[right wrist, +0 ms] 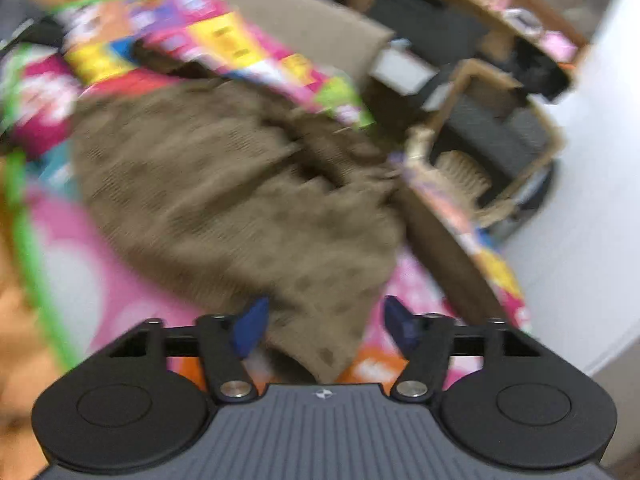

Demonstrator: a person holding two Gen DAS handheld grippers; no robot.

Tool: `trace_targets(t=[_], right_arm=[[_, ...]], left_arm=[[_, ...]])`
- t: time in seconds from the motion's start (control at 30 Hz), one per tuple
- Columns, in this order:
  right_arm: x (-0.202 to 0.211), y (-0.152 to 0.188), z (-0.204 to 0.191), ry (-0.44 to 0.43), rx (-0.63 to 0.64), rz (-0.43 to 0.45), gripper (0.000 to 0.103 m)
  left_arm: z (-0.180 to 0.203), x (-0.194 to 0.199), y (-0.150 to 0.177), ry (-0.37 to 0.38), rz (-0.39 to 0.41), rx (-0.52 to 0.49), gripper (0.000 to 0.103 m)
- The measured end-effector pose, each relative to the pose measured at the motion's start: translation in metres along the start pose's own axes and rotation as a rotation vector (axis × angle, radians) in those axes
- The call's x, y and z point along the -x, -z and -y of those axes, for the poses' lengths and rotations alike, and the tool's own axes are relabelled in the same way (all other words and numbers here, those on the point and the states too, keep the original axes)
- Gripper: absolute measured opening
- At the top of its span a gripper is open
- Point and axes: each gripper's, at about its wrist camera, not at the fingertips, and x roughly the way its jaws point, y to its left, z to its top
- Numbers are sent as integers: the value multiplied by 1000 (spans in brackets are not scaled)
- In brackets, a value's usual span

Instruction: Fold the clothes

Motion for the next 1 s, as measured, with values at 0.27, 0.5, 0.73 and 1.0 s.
trace_targets(t=[0.27, 0.5, 0.73, 1.0], right_arm=[[16, -3, 6, -212, -9, 13, 66], [-4, -10, -43, -364, 89, -12, 67], [-17, -45, -9, -319, -113, 17, 7], [-7, -62, 10, -286, -142, 104, 7]], left_arm=[[-25, -19, 10, -157, -84, 32, 101], [-81, -13, -15, -328, 15, 229, 101], [-49, 12, -18, -35, 78, 154, 101], [12, -28, -11, -202, -6, -163, 101]])
